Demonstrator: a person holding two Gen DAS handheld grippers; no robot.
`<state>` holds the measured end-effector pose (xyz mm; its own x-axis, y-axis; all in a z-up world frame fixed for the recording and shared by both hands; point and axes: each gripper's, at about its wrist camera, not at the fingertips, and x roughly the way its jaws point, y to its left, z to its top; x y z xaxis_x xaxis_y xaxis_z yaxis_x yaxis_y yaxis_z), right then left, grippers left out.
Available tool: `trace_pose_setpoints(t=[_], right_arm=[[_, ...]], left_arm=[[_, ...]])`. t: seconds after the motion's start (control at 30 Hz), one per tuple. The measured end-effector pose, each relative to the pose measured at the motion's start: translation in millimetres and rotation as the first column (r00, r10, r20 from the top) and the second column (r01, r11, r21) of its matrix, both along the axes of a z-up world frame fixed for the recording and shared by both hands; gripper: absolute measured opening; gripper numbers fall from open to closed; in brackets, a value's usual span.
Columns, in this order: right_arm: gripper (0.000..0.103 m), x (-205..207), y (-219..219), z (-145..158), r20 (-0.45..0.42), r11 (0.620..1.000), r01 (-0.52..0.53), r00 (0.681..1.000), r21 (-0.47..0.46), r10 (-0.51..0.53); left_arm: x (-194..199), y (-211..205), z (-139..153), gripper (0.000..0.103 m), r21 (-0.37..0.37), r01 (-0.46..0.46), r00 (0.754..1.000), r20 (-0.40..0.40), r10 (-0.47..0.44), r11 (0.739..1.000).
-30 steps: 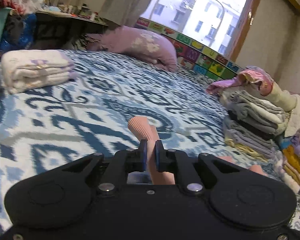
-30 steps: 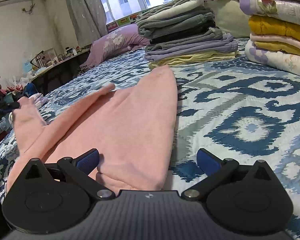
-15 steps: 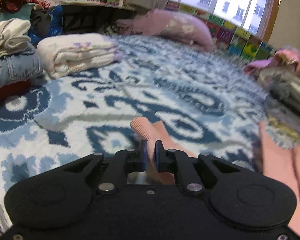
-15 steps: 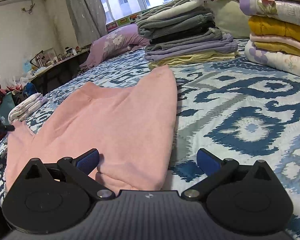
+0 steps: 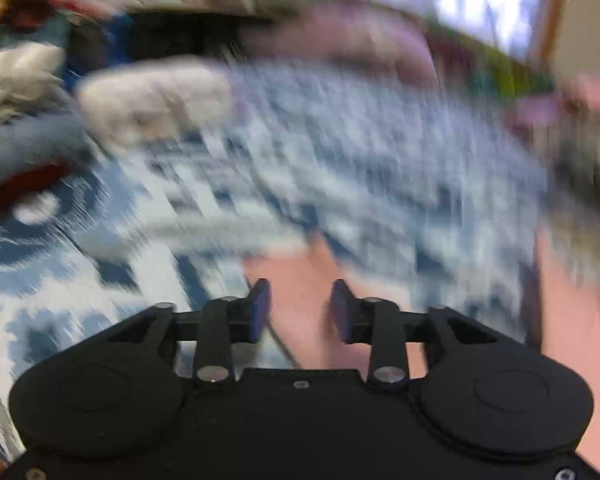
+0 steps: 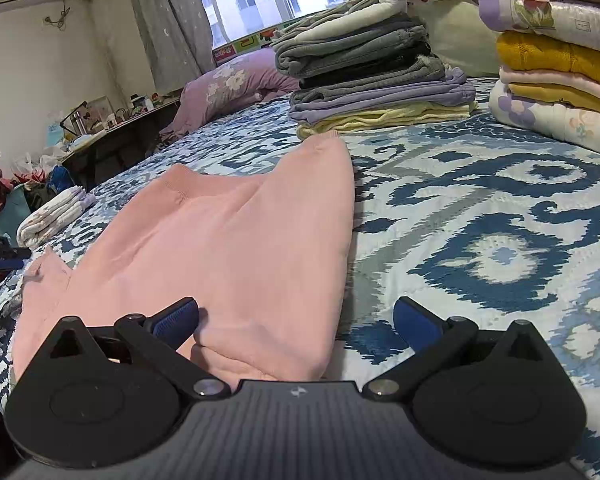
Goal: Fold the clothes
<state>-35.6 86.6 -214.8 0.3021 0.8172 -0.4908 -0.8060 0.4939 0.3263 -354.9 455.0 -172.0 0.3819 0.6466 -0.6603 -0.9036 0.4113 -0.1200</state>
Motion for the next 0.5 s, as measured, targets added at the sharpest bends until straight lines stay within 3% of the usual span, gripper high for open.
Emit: trace_pose_setpoints(t=[0.03, 0.1, 0.17, 0.23, 0.37, 0.43, 0.5], right_arm=[[0.103, 0, 0, 0, 0.001, 1.000, 0.000, 1.000, -0.003, 0.000], [0.103, 0, 0, 1, 0.000, 1.000, -0.002, 1.000, -0.006, 0.002], [0.103, 0, 1, 4, -0.005, 1.000, -0.004, 1.000, -0.015, 0.004], [0.103, 1, -1, 8, -0.013, 1.000, -0.007, 1.000, -0.020, 0.007], [0.102, 5, -16, 24, -0.017, 0.998, 0.029, 0.999, 0.052, -0.028], [0.098, 9, -18, 31, 0.026, 0.997, 0.068, 0.997, 0.046, -0.069], [0.095, 20, -11, 33, 0.004, 0.996, 0.091, 0.996, 0.010, -0.091]], left_arm=[[7, -1, -5, 0.046, -0.019, -0.004, 0.999, -0.038, 0.003, 1.000], [16, -9, 2, 0.045, -0.001, -0.033, 0.999, -0.011, 0.033, 0.999], [26, -22, 17, 0.051, 0.043, 0.013, 0.998, 0.056, -0.015, 0.999], [38, -31, 23, 0.058, 0.041, 0.051, 0.993, 0.107, -0.055, 0.998], [71, -46, 23, 0.058, -0.037, 0.182, 0.959, 0.228, -0.169, 0.983], [88, -56, 20, 0.058, -0.039, 0.228, 0.949, 0.233, -0.213, 0.973], [102, -67, 15, 0.058, -0.027, 0.278, 0.940, 0.214, -0.266, 0.960]])
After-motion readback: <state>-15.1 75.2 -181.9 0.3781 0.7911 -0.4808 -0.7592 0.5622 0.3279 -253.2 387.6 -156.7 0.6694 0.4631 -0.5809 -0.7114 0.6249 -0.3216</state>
